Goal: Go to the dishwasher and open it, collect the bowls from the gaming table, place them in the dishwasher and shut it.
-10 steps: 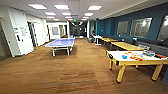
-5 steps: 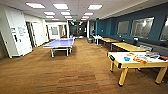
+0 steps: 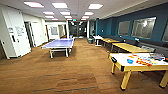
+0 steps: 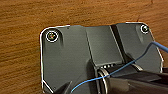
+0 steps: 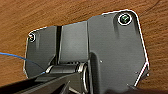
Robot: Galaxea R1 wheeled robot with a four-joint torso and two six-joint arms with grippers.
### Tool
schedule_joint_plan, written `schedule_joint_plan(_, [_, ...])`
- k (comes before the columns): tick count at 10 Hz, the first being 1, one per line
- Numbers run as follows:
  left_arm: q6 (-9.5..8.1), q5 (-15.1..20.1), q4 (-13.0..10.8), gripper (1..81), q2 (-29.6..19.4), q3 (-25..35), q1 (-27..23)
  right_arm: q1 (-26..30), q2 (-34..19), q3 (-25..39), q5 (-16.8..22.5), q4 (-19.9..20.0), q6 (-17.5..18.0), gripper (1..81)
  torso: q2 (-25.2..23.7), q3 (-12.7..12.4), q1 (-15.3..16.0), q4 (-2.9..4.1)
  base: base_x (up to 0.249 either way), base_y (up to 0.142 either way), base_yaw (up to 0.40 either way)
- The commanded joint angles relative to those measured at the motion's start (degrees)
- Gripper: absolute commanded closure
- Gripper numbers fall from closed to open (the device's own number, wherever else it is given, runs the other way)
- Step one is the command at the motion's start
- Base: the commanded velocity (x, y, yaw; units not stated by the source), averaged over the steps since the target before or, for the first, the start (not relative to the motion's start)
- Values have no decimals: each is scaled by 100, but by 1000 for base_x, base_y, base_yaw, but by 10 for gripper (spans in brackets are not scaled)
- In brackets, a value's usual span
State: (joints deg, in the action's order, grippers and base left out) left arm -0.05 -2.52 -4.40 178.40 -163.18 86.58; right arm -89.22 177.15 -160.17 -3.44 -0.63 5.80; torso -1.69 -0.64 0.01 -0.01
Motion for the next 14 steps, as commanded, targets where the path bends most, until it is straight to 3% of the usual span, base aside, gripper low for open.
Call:
schedule_joint_plan(1, [5, 279, 9, 10, 21, -12, -338, 295, 16, 13, 265, -16, -9, 10, 0, 0, 0, 0, 249, 0, 0])
schedule_joint_plan(14, [5, 279, 1, 10, 21, -3, -330, 304, 24, 13, 265, -16, -9, 10, 0, 0, 7, 0, 239, 0, 0])
